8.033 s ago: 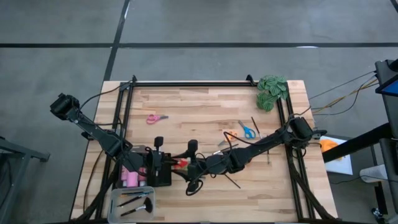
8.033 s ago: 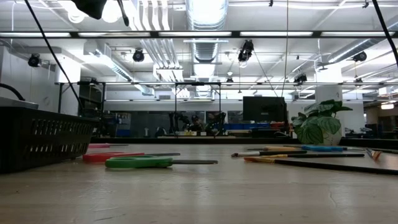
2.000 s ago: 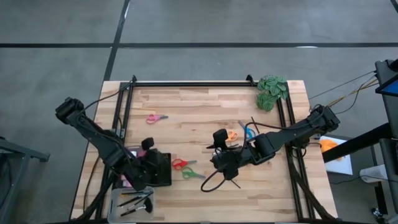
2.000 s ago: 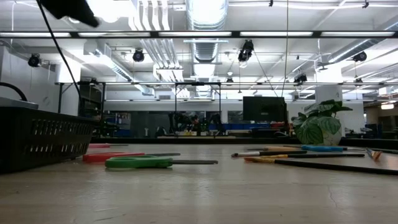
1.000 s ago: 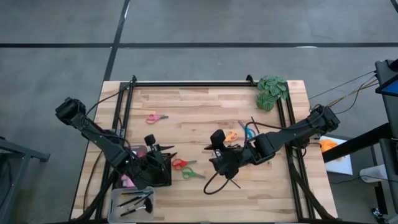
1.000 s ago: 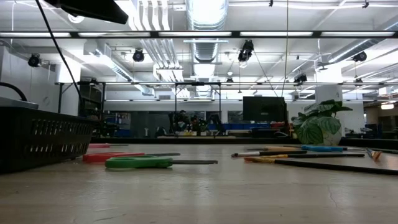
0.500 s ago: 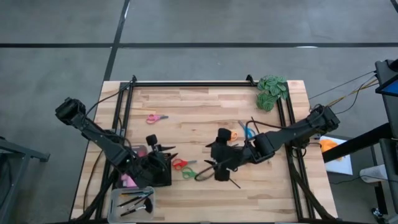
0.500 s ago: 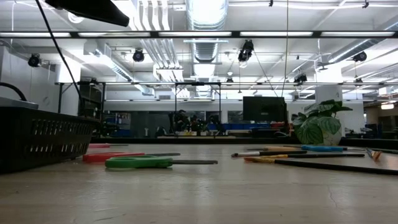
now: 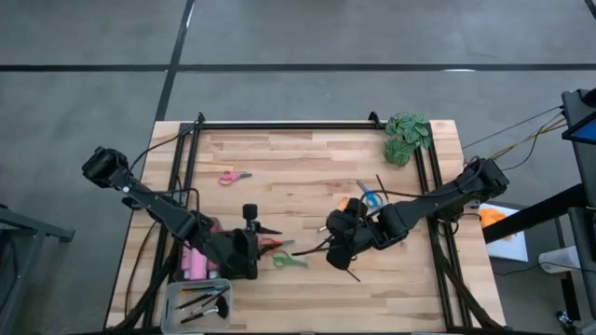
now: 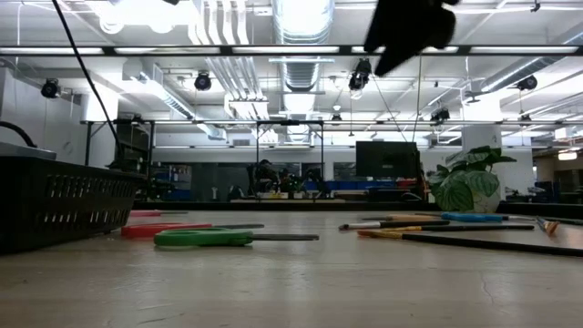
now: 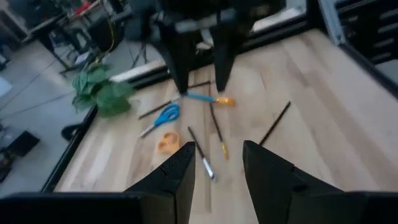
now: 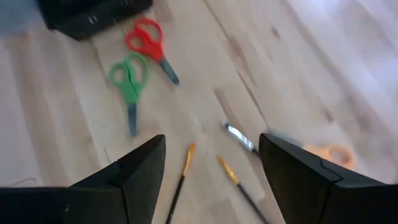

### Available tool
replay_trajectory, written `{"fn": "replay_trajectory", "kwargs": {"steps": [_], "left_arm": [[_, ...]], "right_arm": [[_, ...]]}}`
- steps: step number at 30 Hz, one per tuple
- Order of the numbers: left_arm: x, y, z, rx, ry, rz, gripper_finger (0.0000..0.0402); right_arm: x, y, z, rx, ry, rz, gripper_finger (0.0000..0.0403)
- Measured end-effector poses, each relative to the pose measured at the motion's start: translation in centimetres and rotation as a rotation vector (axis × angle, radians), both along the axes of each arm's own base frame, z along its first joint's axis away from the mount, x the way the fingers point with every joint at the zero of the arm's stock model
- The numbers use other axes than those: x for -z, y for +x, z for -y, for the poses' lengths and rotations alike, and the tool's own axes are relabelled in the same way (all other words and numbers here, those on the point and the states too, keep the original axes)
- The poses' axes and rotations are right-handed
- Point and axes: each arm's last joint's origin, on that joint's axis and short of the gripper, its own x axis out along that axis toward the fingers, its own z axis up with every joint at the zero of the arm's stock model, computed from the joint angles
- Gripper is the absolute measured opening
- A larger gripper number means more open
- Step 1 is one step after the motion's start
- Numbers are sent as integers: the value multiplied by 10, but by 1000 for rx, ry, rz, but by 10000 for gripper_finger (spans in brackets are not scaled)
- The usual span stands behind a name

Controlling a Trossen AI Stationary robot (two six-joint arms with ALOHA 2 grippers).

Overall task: Pick & Place Paint Supplies
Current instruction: Put the gold paint brush into the transparent bin

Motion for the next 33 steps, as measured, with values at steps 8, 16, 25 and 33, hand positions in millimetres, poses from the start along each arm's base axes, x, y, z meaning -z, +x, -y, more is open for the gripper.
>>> {"fn": "replay_trajectory", "kwargs": {"steps": [8,16,25,33], "left_arm": [[-9,14,-12,118,-43,68,134],[-6,23,-36,196,-112,27,134],[9,20,-43,126,-179,13,134],[37,9,-47,85,-251,-62,134]], "right_arm": [[52,-5,-7,90,96,-154,256],[89,10,-20,85,109,-240,256],[106,22,-34,16,147,-270,256],[115,27,-36,17,145,-256,256]]}}
